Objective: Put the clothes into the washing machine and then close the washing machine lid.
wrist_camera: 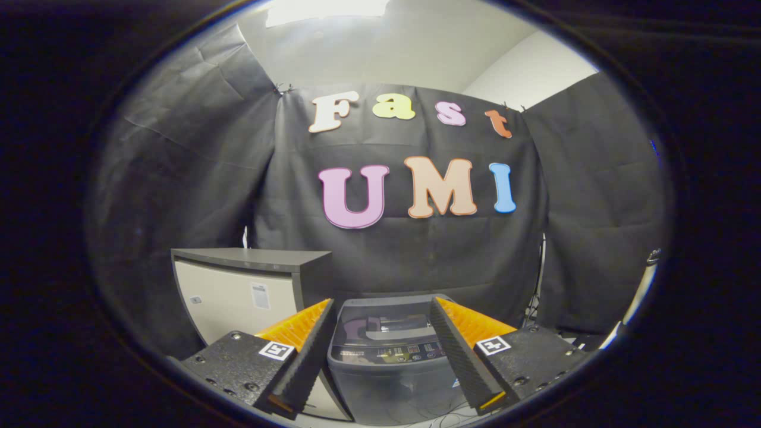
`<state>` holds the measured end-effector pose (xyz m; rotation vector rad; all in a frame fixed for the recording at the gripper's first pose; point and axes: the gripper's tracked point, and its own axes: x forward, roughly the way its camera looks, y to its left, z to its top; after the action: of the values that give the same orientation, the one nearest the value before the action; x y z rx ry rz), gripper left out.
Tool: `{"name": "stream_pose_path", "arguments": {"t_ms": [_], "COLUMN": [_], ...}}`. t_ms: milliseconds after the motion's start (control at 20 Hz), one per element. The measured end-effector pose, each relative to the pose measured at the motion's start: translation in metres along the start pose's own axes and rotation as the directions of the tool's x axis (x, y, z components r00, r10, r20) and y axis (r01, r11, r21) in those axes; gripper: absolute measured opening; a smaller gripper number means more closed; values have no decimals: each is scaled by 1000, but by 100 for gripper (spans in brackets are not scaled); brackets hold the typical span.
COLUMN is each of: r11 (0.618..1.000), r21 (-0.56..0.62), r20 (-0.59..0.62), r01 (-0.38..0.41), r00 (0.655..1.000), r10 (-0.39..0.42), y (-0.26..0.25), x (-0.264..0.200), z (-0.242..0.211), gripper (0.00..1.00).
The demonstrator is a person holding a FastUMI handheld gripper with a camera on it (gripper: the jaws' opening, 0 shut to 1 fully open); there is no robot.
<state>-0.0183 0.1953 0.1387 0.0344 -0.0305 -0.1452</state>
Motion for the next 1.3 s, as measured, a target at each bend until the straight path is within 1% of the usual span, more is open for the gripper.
{"name": "stream_pose_path", "arguments": {"t_ms": [250, 500, 950, 1300], "r11": [1000, 1000, 1000, 1000], "r21": [13, -6, -9, 10], "r20": [16, 13, -15, -32], "r01": [-2, 7, -2, -20], "r00": [1000, 1000, 1000, 999], "r10": [1, -7, 2, 21], "y": [-2, -7, -10, -33], "x": [-4, -3, 3, 14], "z": [11, 15, -4, -16], "gripper": [97, 97, 97, 97]}}
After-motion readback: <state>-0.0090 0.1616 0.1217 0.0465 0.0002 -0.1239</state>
